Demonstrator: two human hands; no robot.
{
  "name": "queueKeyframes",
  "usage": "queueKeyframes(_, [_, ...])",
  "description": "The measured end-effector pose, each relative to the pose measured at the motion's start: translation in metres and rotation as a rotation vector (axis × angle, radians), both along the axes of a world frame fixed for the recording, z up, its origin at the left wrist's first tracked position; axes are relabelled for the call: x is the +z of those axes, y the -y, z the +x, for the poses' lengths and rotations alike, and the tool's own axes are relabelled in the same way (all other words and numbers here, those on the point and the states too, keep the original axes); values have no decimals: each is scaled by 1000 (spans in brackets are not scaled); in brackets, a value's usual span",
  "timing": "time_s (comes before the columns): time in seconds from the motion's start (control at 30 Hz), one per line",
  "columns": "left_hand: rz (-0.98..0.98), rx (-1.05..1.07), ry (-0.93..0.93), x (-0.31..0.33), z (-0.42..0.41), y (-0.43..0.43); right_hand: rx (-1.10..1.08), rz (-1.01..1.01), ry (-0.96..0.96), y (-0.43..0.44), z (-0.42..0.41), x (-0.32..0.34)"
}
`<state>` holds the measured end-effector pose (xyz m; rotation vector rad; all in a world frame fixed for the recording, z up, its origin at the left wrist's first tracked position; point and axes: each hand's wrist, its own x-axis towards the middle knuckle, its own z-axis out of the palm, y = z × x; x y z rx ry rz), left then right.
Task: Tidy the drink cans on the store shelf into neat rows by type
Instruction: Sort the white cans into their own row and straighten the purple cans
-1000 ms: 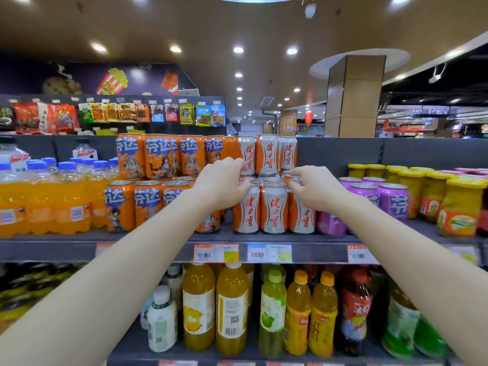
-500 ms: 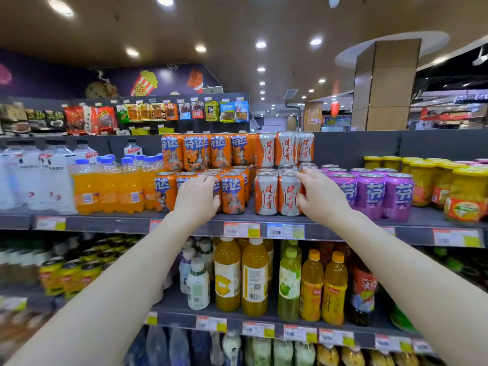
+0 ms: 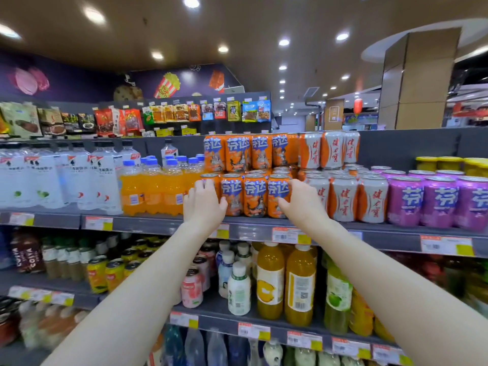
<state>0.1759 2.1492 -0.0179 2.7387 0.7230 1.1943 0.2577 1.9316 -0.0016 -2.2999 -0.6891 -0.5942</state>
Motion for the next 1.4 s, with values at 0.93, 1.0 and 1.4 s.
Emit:
queueKeyframes(0.93, [-225,-139,224,-37,31,-51,-230,299,-119,-45,24,-44])
queueKeyframes(1.0, [-223,-144,225,-36,30,-52,-243,298,-112,-45,23,-45])
queueKeyframes(1.4, [-69,-166,334,-31,19,-43,-255,238,-43,-31,4,-34])
